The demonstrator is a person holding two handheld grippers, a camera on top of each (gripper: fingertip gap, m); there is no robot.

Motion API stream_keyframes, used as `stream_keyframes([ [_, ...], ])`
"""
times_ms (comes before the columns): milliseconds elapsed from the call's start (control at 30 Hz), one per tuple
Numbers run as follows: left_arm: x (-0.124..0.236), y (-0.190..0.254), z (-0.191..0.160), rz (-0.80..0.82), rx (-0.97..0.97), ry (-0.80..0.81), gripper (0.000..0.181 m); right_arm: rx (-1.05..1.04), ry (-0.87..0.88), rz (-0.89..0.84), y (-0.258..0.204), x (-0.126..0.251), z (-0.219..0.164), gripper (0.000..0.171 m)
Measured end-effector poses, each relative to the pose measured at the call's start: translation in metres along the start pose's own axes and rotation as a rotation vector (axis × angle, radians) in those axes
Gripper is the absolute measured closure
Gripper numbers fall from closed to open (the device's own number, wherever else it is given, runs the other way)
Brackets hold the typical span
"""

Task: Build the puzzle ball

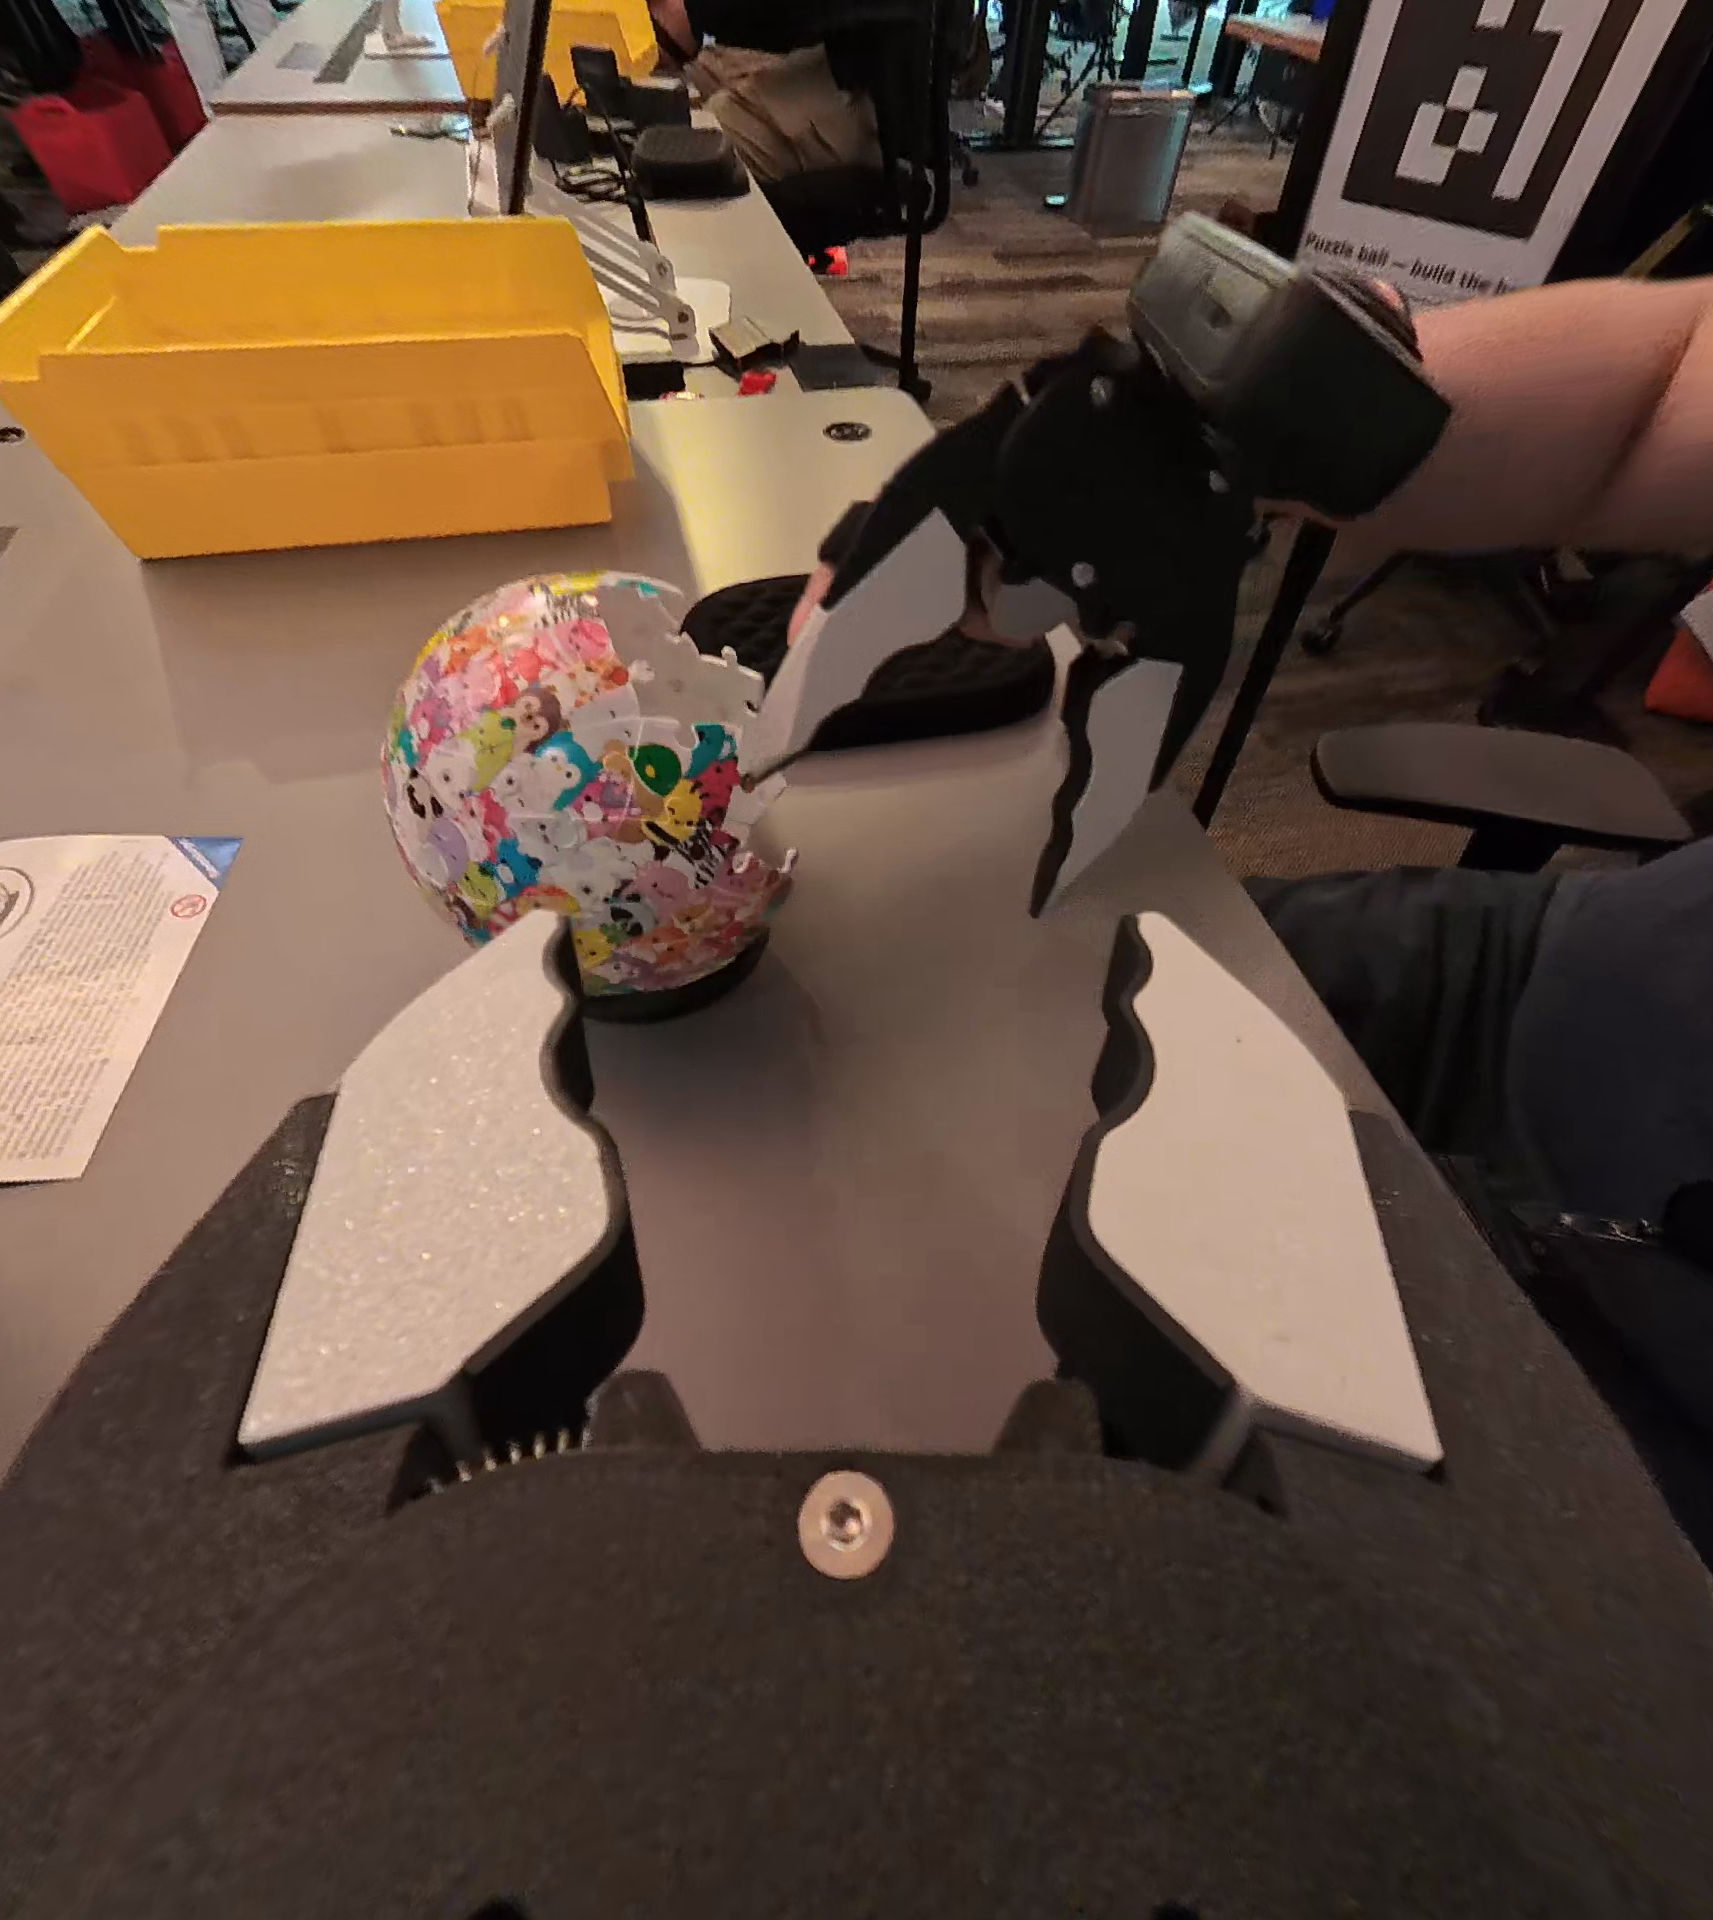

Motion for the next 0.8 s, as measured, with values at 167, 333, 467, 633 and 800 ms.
stream_keyframes([
  [167,0.006,0.001,-0.008,-0.003,0.019,0.059,0.086,-0.069,-0.021,0.061,0.009,-0.012,0.002,0.064],
  [333,0.010,0.004,-0.012,-0.012,0.020,0.086,0.086,-0.122,-0.041,0.065,0.019,-0.019,-0.002,0.072],
  [467,0.008,0.009,-0.013,-0.031,0.022,0.094,0.087,-0.121,-0.049,0.054,0.017,-0.020,-0.004,0.074],
  [633,0.003,0.008,-0.018,-0.036,0.037,0.086,0.087,-0.056,-0.061,-0.029,0.017,-0.015,-0.007,0.082],
  [800,-0.001,0.003,-0.029,-0.030,0.072,0.064,0.087,0.170,-0.106,-0.099,0.015,-0.011,-0.006,0.083],
])
Point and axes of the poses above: each gripper's, where its closed fingertips meet, x back along the fingers, z out of its top, y = z × x across the jaws, the point moved 5 cm from there along x, back along the fingers, and after that the axes turned 7 degrees about y, right-handed, at the moved point
